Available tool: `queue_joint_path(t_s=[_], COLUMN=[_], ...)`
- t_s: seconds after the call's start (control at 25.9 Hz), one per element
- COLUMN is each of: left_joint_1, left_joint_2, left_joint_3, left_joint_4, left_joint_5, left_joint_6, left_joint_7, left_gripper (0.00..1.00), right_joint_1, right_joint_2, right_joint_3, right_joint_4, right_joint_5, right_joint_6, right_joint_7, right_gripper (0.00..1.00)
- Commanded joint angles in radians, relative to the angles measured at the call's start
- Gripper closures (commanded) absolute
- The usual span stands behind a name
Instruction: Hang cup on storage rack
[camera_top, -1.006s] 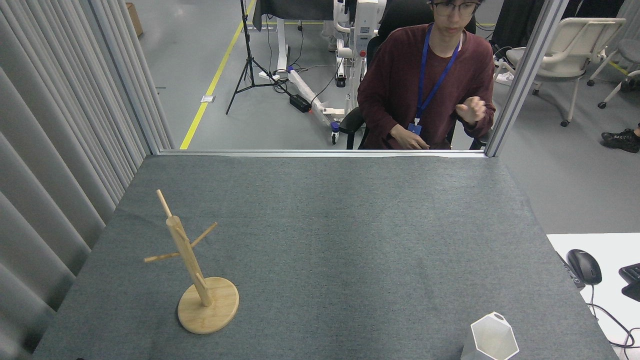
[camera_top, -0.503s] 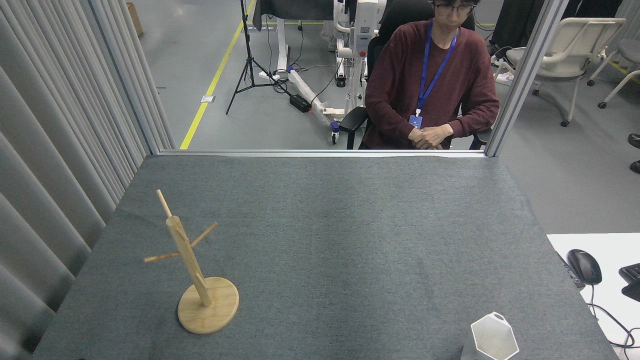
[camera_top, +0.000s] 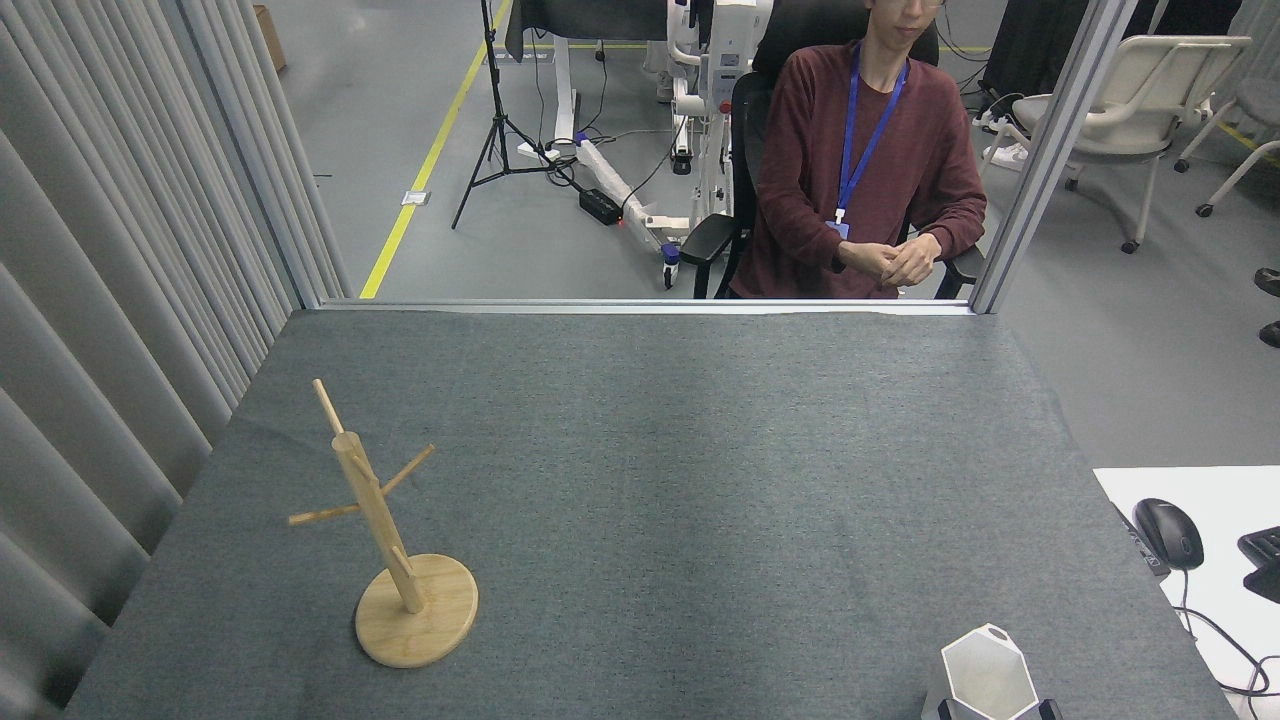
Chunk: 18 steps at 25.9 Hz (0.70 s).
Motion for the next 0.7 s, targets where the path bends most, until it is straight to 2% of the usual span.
queue_joint_path(t_s=[0.0,0.46,0.54,0.58,0.66], left_joint_1=[0.000,0.000,0.000,0.000,0.000], left_joint_2=[0.000,0.000,0.000,0.000,0.000], left_joint_3=[-0.001,-0.001,-0.001,-0.001,-0.001], left_joint_4=[0.001,0.001,-0.001,0.001,0.001], left_joint_5=[0.001,0.000,0.000,0.000,0.000], left_joint_6=[0.000,0.000,0.000,0.000,0.000], left_joint_7=[0.001,0.001,0.001,0.001,0.001], left_gripper=[0.00,0.00,0.00,0.00,0.01], right_joint_1=[-0.017,-0.069,-0.075,-0.079,-0.080], right_joint_2=[0.000,-0.007,-0.006,-0.004,-0.003], right_joint_3=[0.001,0.002,0.002,0.004,0.007], right_joint_4=[0.018,0.069,0.080,0.080,0.080], right_joint_5=[0.000,0.002,0.019,0.028,0.035], right_joint_6=[0.000,0.001,0.000,0.000,-0.002], right_joint_7=[0.002,0.000,0.000,0.000,0.000], right_gripper=[0.01,0.01,0.02,0.04,0.20])
